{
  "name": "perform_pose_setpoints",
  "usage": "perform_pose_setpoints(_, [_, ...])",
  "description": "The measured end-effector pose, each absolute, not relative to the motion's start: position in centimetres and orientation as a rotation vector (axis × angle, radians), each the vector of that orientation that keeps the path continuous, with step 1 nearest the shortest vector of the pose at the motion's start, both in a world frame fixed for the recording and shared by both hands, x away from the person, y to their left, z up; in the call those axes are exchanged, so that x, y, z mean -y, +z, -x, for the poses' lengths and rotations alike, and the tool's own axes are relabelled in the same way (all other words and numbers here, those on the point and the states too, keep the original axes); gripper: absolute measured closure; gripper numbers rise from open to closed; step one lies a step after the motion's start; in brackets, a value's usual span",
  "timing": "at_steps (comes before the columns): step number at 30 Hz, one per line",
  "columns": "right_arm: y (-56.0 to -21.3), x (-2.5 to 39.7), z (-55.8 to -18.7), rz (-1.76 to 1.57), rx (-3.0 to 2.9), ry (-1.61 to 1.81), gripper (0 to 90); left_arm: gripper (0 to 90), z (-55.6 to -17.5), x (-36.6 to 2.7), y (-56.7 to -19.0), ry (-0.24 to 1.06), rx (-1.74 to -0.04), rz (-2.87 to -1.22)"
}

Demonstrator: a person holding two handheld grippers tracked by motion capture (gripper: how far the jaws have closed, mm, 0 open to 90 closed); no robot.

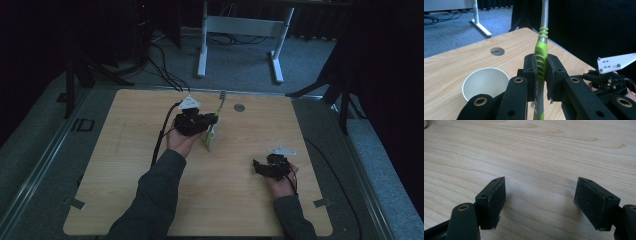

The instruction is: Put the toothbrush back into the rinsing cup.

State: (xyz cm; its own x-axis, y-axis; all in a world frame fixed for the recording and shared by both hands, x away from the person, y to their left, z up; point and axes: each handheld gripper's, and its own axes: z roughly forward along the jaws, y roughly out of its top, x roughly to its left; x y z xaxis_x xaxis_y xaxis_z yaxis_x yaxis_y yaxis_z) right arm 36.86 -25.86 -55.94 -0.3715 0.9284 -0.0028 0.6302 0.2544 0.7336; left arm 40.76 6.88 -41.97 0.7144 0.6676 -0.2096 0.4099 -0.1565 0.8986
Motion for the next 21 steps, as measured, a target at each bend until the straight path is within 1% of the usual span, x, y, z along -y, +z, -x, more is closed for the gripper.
perform_pose_setpoints(21, [-55.94, 25.84, -36.89, -1.415, -2.095, 0.913, 24.7, 79.8, -41.14, -7.30, -42.24, 0.289, -0.878, -1.717])
